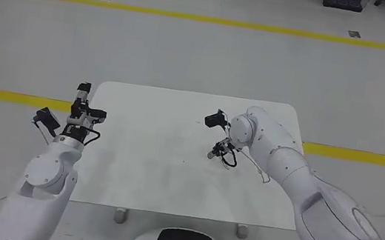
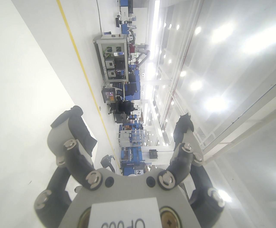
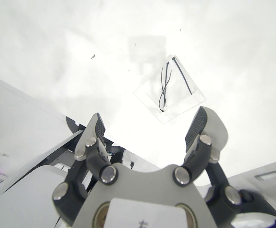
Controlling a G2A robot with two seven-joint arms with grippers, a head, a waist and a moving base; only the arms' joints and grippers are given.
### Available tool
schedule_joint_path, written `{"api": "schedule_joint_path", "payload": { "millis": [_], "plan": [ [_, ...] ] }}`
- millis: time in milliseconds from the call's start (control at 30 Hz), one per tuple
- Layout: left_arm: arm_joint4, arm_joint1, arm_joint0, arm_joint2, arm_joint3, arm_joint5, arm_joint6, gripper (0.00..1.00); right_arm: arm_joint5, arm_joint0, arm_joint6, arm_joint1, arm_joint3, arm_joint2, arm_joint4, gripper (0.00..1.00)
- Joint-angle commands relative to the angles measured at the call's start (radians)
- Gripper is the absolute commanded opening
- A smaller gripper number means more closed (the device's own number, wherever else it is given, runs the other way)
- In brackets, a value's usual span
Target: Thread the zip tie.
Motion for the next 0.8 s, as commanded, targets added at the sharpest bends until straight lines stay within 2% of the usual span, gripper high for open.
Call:
{"api": "schedule_joint_path", "payload": {
  "millis": [0, 133, 300, 767],
  "plan": [
    [0.0, 0.0, 0.0, 0.0, 0.0, 0.0, 0.0, 1.0, -0.007, 0.001, 0.01, -0.009, 0.013, -0.006, 0.001, 1.0],
    [0.0, 0.0, 0.0, 0.0, 0.0, 0.0, 0.0, 1.0, -0.011, 0.008, 0.025, -0.037, 0.06, -0.025, 0.003, 1.0],
    [0.0, 0.0, 0.0, 0.0, 0.0, 0.0, 0.0, 1.0, -0.043, 0.02, 0.01, -0.07, 0.125, -0.039, 0.008, 1.0],
    [0.0, 0.0, 0.0, 0.0, 0.0, 0.0, 0.0, 1.0, -0.043, 0.02, 0.01, -0.07, 0.125, -0.039, 0.008, 1.0]
  ]
}}
